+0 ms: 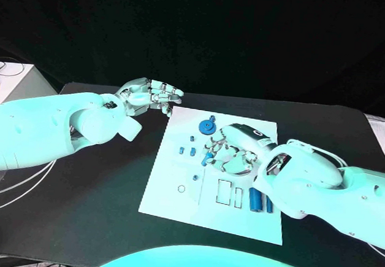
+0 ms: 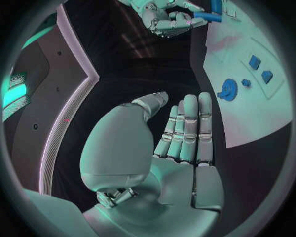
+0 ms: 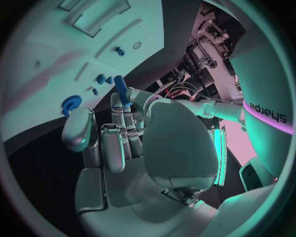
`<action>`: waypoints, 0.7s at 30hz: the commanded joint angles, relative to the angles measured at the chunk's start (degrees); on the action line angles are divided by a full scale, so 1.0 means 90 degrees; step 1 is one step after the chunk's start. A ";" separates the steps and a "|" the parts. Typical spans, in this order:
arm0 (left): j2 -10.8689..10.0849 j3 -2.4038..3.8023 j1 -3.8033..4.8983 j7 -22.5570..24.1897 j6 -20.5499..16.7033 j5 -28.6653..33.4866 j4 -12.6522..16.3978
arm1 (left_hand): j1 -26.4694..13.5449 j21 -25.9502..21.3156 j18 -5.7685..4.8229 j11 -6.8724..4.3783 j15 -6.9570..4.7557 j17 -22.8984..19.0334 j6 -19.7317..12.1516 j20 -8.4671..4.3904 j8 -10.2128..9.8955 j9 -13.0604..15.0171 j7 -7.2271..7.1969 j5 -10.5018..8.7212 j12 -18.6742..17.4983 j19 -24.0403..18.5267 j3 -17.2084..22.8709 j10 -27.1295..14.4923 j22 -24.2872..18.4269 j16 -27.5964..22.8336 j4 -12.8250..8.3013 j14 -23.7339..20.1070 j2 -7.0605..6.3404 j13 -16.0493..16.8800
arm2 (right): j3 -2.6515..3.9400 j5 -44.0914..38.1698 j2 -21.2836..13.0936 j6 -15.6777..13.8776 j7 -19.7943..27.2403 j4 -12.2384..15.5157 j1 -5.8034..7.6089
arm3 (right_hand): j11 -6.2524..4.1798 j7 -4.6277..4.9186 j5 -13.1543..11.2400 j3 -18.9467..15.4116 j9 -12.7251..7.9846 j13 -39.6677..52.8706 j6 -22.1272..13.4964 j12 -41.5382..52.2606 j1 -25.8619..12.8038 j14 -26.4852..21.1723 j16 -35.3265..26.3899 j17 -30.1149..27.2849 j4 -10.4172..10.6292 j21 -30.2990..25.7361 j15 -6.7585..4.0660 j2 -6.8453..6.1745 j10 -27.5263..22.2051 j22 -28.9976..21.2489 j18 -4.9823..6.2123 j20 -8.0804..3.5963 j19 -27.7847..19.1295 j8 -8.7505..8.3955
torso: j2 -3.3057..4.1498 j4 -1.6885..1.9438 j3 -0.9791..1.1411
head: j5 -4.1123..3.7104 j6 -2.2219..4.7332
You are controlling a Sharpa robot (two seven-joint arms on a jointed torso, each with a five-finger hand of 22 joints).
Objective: Assemble the parts on the task board
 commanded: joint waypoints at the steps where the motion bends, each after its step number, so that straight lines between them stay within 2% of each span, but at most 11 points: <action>1: 0.0035 0.0002 0.0001 0.0052 0.0134 -0.0024 0.0000 | 0.0060 -0.0018 0.0037 -0.0003 0.0028 0.0006 -0.0030 -0.0003 0.0039 0.0001 0.0104 -0.0021 0.0031 0.0055 -0.0032 -0.0030 -0.0007 0.0022 0.0011 0.0002 0.0018 0.0009 | -0.0015 -0.0304 0.0255 -0.0027 0.0192 -0.0040 -0.0122 | -0.0099 -0.0004 0.0020 0.0036 0.0095 0.0011 -0.0007 -0.0022 -0.0030 0.0321 0.0006 0.0036 0.0009 -0.0025 -0.0027 0.0005 0.0132 -0.0005 -0.0064 0.0014 0.0001 0.0026 | 0.0003 0.0005 -0.0001 | 0.0025 0.0010; 5: 0.0051 0.0002 0.0001 0.0050 0.0142 -0.0024 0.0004 | 0.0060 -0.0018 0.0037 -0.0003 0.0028 0.0006 -0.0030 -0.0003 0.0039 0.0001 0.0104 -0.0021 0.0031 0.0055 -0.0032 -0.0030 -0.0007 0.0022 0.0011 0.0002 0.0018 0.0009 | -0.0033 -0.0515 0.0544 -0.0006 0.0255 -0.0130 -0.0299 | -0.0097 0.0000 0.0034 0.0045 0.0098 0.0009 -0.0019 -0.0034 -0.0032 0.0318 0.0001 0.0025 -0.0002 -0.0039 -0.0026 0.0000 0.0129 -0.0018 -0.0060 0.0015 -0.0009 0.0025 | 0.0010 0.0017 -0.0003 | 0.0063 -0.0005; 10: 0.0056 0.0002 0.0001 0.0045 0.0139 -0.0024 0.0011 | 0.0060 -0.0018 0.0037 -0.0003 0.0028 0.0006 -0.0030 -0.0003 0.0039 0.0001 0.0104 -0.0021 0.0031 0.0055 -0.0032 -0.0030 -0.0007 0.0022 0.0011 0.0002 0.0018 0.0009 | -0.0073 -0.0690 0.0786 0.0036 0.0323 -0.0275 -0.0502 | -0.0096 0.0002 0.0042 0.0049 0.0100 0.0009 -0.0023 -0.0039 -0.0033 0.0318 0.0002 0.0029 -0.0007 -0.0049 -0.0025 -0.0003 0.0127 -0.0026 -0.0058 0.0015 -0.0015 0.0025 | 0.0012 0.0004 -0.0002 | 0.0142 -0.0042; 15: 0.0060 0.0002 0.0001 0.0041 0.0142 -0.0024 0.0013 | 0.0060 -0.0018 0.0037 -0.0003 0.0028 0.0006 -0.0030 -0.0003 0.0039 0.0001 0.0104 -0.0021 0.0031 0.0055 -0.0032 -0.0030 -0.0007 0.0022 0.0011 0.0002 0.0018 0.0009 | -0.0114 -0.0777 0.0903 0.0087 0.0324 -0.0402 -0.0652 | -0.0088 0.0010 0.0054 0.0048 0.0105 0.0008 -0.0035 -0.0053 -0.0056 0.0314 -0.0004 0.0013 -0.0008 -0.0069 -0.0021 -0.0018 0.0127 -0.0044 -0.0053 0.0018 -0.0028 0.0025 | 0.0002 -0.0002 0.0001 | 0.0187 -0.0084; 21: 0.0060 0.0001 0.0001 0.0039 0.0149 -0.0024 0.0011 | 0.0060 -0.0018 0.0037 -0.0003 0.0028 0.0006 -0.0030 -0.0003 0.0039 0.0001 0.0104 -0.0021 0.0031 0.0055 -0.0032 -0.0030 -0.0007 0.0022 0.0011 0.0002 0.0018 0.0009 | -0.0133 -0.0961 0.0971 0.0052 0.0238 -0.0503 -0.0755 | -0.0083 0.0014 0.0055 0.0044 0.0110 0.0008 -0.0046 -0.0065 -0.0087 0.0314 -0.0003 0.0016 -0.0003 -0.0078 -0.0016 -0.0032 0.0129 -0.0049 -0.0052 0.0021 -0.0034 0.0025 | 0.0002 -0.0003 0.0014 | 0.0241 -0.0115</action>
